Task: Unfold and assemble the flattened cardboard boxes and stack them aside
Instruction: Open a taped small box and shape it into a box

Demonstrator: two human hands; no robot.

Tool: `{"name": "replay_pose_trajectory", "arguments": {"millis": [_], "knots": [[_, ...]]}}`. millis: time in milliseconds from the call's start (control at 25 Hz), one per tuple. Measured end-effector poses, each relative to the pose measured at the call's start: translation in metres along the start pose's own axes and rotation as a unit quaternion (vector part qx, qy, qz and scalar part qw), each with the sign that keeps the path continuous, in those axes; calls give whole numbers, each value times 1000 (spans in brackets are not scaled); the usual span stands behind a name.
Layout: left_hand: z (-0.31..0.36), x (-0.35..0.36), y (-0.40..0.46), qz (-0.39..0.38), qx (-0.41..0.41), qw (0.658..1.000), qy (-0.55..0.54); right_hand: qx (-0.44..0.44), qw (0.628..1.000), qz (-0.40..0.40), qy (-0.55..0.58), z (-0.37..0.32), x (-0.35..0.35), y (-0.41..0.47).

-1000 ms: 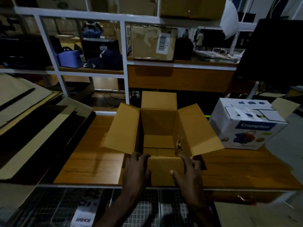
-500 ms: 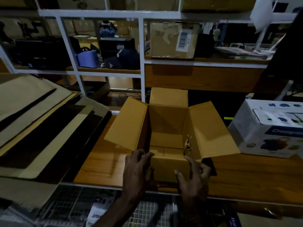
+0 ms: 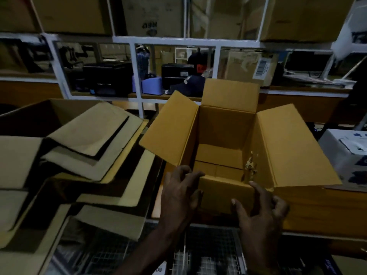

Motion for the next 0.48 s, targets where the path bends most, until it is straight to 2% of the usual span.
{"name": "replay_pose_trajectory", "arguments": {"millis": [480], "knots": [[-45, -158, -65, 43, -39, 998, -18, -122, 992, 17, 1, -136, -15, -110]]}}
Point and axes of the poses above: each hand's wrist, its own y-axis towards the middle knuckle, its own x-axis out of the palm, z = x × y, the point moved 4 cm from there along y, towards the middle knuckle, and after that the axes turned 12 degrees about y, right-handed, at the moved point
